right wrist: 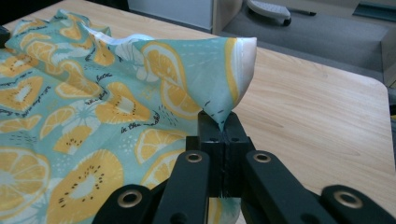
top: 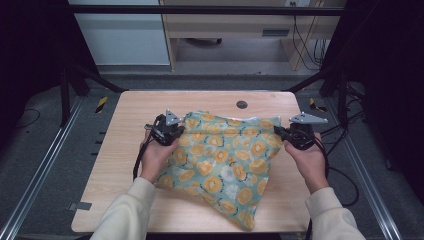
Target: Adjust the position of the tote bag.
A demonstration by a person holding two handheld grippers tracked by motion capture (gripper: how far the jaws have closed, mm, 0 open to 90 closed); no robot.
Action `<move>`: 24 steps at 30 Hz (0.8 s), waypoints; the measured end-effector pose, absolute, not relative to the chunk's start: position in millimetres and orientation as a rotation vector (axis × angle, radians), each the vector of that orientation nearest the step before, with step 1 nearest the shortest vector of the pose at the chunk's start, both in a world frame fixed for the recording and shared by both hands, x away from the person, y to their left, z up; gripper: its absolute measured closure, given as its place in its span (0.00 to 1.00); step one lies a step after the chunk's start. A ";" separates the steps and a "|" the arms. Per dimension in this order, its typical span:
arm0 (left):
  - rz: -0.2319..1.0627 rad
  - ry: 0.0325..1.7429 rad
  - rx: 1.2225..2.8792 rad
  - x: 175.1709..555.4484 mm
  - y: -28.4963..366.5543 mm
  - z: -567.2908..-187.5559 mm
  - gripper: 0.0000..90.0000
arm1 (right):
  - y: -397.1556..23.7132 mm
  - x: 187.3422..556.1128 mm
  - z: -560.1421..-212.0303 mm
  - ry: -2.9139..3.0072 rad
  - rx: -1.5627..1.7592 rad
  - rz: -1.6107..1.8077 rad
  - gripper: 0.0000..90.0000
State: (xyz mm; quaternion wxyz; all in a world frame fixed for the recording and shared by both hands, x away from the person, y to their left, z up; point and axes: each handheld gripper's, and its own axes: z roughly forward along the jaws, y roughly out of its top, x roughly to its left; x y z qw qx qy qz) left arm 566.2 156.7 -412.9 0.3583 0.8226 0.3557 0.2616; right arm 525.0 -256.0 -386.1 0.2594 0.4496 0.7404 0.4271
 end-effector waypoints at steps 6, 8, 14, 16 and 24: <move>0.697 0.900 2.086 556.0 162.7 -406.8 1.00 | -252.8 510.7 -378.3 2.007 1.156 1.156 1.00; 0.696 0.898 2.077 553.7 163.9 -405.7 1.00 | -252.9 506.7 -377.0 2.007 1.140 1.165 1.00; 0.718 0.877 2.065 546.4 166.1 -402.0 1.00 | -252.0 496.0 -373.5 2.007 1.097 1.166 1.00; 0.726 0.871 2.054 543.8 166.8 -400.9 1.00 | -251.4 493.0 -373.0 2.007 1.087 1.166 1.00; 0.771 0.823 2.034 529.0 172.4 -398.2 1.00 | -250.6 477.9 -374.9 1.992 1.048 1.196 1.00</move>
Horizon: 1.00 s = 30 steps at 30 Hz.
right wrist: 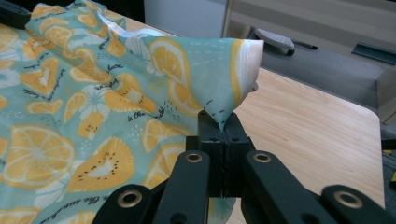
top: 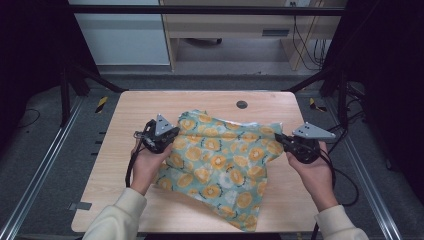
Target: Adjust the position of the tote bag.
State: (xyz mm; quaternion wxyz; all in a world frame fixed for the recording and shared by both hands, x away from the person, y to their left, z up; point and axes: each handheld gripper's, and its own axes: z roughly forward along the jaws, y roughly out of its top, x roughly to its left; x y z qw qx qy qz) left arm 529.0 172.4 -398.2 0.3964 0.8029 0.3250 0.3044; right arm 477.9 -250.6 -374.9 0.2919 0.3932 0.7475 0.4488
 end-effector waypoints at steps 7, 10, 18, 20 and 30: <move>0.777 0.809 2.043 515.4 179.1 -402.0 1.00 | -246.8 456.6 -376.4 1.991 0.992 1.229 1.00; 0.780 0.807 2.038 512.6 180.3 -404.7 1.00 | -245.9 447.7 -377.7 1.994 0.964 1.242 1.00; 0.774 0.780 2.041 502.7 179.9 -411.9 1.00 | -249.2 434.0 -382.4 1.993 0.941 1.255 1.00; 0.774 0.772 2.046 500.8 179.4 -412.6 1.00 | -250.7 432.9 -382.9 1.994 0.949 1.254 1.00; 0.779 0.763 2.024 487.1 182.7 -413.9 1.00 | -251.5 423.6 -385.7 1.999 0.935 1.259 1.00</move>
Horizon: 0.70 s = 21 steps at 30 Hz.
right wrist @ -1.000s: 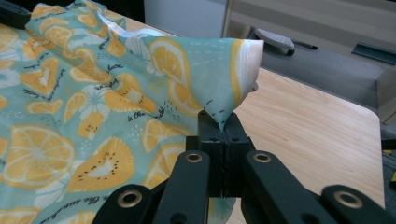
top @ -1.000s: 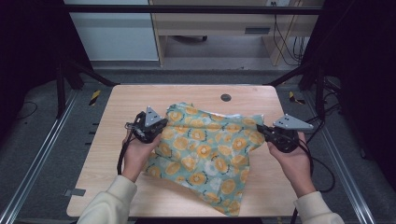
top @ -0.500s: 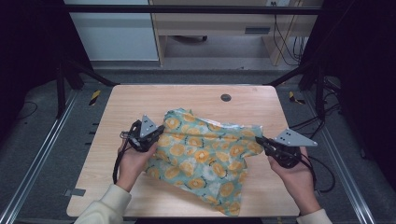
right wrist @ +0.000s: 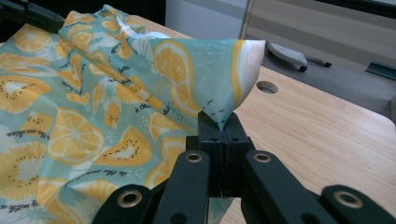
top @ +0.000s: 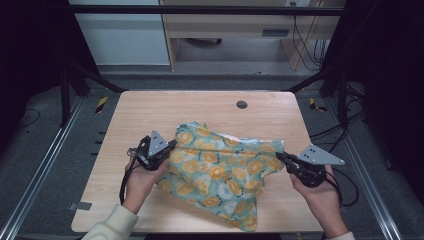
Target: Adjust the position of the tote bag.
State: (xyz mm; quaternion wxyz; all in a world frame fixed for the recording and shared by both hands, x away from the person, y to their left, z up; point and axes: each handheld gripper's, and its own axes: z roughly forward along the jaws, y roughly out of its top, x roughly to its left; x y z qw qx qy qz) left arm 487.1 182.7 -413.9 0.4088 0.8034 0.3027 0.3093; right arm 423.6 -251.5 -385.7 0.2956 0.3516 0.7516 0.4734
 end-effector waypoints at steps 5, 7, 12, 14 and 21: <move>0.782 0.748 2.024 480.9 185.5 -413.7 1.00 | -250.7 419.1 -386.6 2.005 0.924 1.260 1.00; 0.785 0.747 2.016 479.4 185.7 -414.0 1.00 | -250.6 418.2 -386.9 2.004 0.926 1.262 1.00; 0.784 0.723 2.020 469.2 190.3 -415.6 1.00 | -249.5 411.3 -389.8 2.014 0.919 1.267 1.00; 0.782 0.718 2.018 465.4 192.0 -416.3 1.00 | -248.9 408.4 -391.0 2.015 0.916 1.268 1.00; 0.768 0.702 2.014 458.2 197.0 -419.7 1.00 | -247.1 400.1 -394.6 2.029 0.907 1.272 1.00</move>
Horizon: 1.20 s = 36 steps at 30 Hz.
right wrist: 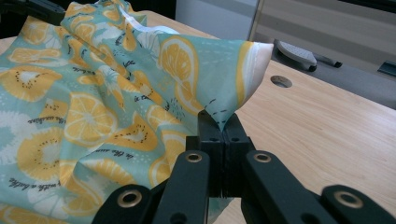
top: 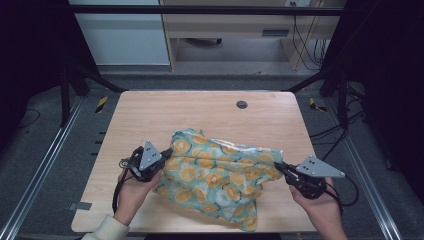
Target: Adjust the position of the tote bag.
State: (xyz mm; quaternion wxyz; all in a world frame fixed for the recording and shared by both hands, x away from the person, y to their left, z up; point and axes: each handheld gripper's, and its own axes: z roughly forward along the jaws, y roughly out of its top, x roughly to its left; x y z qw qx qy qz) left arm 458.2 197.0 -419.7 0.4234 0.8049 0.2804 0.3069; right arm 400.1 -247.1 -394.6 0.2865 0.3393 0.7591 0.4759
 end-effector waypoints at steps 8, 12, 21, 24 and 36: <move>0.738 0.700 1.997 450.6 205.0 -425.7 1.00 | -244.1 392.2 -400.5 2.042 0.901 1.282 1.00; 0.719 0.703 1.996 446.4 208.1 -427.3 1.00 | -242.6 388.7 -403.0 2.054 0.894 1.285 1.00; 0.670 0.706 1.962 437.8 213.2 -426.4 1.00 | -242.8 381.4 -408.0 2.063 0.903 1.300 1.00; 0.674 0.699 1.956 434.5 213.5 -424.5 1.00 | -243.1 379.8 -407.3 2.058 0.901 1.307 1.00; 0.679 0.607 2.007 416.2 219.1 -435.0 1.00 | -243.2 368.1 -406.7 2.077 0.831 1.356 1.00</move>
